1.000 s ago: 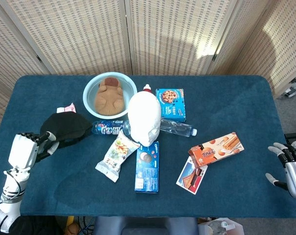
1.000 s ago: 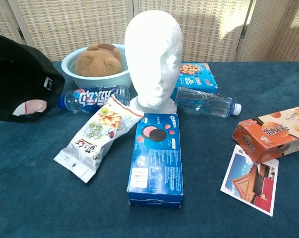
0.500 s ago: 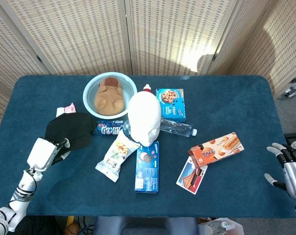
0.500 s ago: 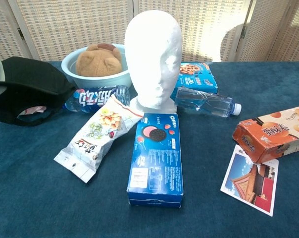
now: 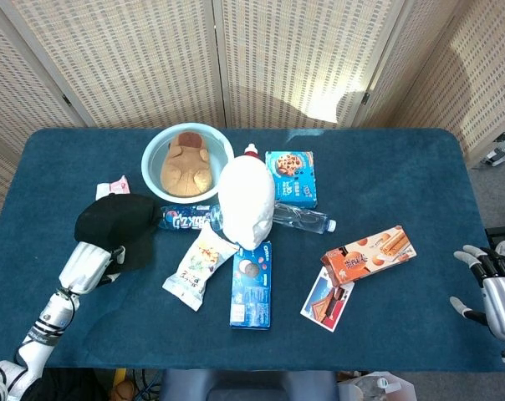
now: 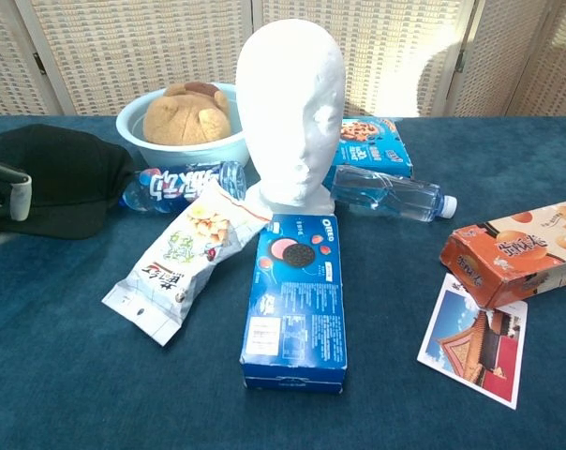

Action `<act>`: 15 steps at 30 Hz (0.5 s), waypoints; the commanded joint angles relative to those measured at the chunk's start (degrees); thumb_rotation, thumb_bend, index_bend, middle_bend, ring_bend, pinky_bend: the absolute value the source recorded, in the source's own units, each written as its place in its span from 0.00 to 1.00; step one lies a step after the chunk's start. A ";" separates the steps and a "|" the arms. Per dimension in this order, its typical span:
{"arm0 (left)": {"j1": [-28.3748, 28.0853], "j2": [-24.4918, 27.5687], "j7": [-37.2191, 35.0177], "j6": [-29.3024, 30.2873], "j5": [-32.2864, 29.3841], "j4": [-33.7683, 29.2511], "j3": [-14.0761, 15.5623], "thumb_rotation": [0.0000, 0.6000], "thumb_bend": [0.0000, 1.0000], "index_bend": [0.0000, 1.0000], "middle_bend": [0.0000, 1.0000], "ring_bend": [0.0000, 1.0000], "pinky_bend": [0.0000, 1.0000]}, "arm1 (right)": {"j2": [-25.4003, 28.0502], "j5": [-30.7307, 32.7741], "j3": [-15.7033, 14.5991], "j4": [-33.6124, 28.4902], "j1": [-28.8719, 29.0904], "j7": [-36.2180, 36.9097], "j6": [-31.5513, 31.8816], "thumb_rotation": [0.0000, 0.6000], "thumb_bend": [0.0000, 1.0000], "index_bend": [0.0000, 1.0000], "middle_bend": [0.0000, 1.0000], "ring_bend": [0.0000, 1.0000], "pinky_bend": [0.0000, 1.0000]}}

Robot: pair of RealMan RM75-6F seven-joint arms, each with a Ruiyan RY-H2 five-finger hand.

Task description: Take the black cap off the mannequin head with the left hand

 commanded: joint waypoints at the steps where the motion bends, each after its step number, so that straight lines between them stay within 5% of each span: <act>1: -0.09 6.30 8.16 -8.12 -3.89 -11.01 1.02 1.00 0.26 0.15 0.98 0.99 1.00 | -0.09 0.03 0.00 0.13 0.05 0.09 -0.08 1.00 0.06 0.28 0.22 0.15 0.22; 5: -0.56 11.05 14.83 -13.83 -8.06 -20.07 0.72 1.00 0.19 0.01 0.90 0.95 1.00 | -0.15 0.18 0.04 0.36 -0.01 0.27 -0.02 1.00 0.06 0.28 0.22 0.15 0.22; 12: -0.06 16.73 25.57 -18.30 -15.84 -32.45 -0.03 1.00 0.10 0.00 0.80 0.86 1.00 | -0.28 0.29 0.02 0.65 -0.17 0.51 0.15 1.00 0.06 0.28 0.22 0.15 0.22; 15: 0.09 18.53 29.94 -19.75 -19.76 -36.43 -0.12 1.00 0.04 0.00 0.67 0.74 0.99 | -0.34 0.34 0.05 0.77 -0.18 0.60 0.19 1.00 0.06 0.28 0.22 0.15 0.22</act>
